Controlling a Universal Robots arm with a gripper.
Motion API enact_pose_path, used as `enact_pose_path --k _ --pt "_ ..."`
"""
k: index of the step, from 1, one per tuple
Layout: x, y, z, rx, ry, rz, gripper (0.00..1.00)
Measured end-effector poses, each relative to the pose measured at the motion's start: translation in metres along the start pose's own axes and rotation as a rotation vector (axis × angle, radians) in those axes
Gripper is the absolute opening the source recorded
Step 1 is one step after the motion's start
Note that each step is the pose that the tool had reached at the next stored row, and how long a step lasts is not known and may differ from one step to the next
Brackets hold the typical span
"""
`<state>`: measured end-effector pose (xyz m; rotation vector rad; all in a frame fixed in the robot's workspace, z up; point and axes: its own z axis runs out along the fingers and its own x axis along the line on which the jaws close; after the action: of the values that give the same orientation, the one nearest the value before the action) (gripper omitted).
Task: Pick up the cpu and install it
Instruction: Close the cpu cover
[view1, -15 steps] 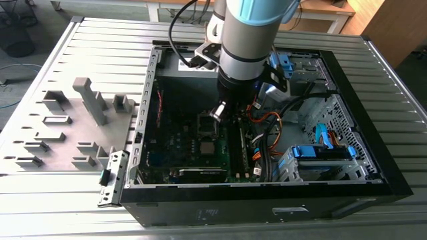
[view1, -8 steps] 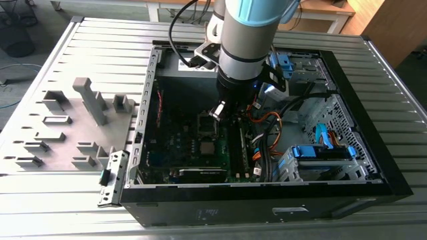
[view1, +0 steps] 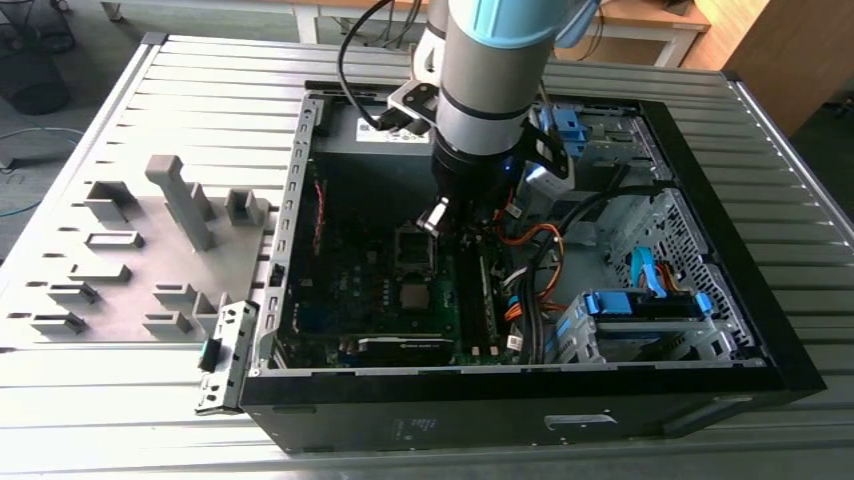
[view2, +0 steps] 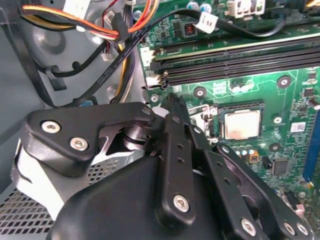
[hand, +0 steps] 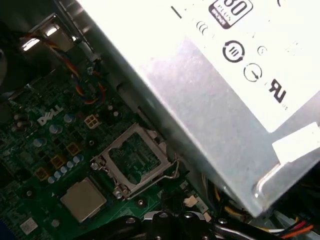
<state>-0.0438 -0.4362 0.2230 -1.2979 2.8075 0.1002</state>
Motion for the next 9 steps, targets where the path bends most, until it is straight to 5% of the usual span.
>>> enact_pose_path --k 9 --pt "0.0003 0.0041 0.0072 -0.0007 -0.0008 0.000 0.11"
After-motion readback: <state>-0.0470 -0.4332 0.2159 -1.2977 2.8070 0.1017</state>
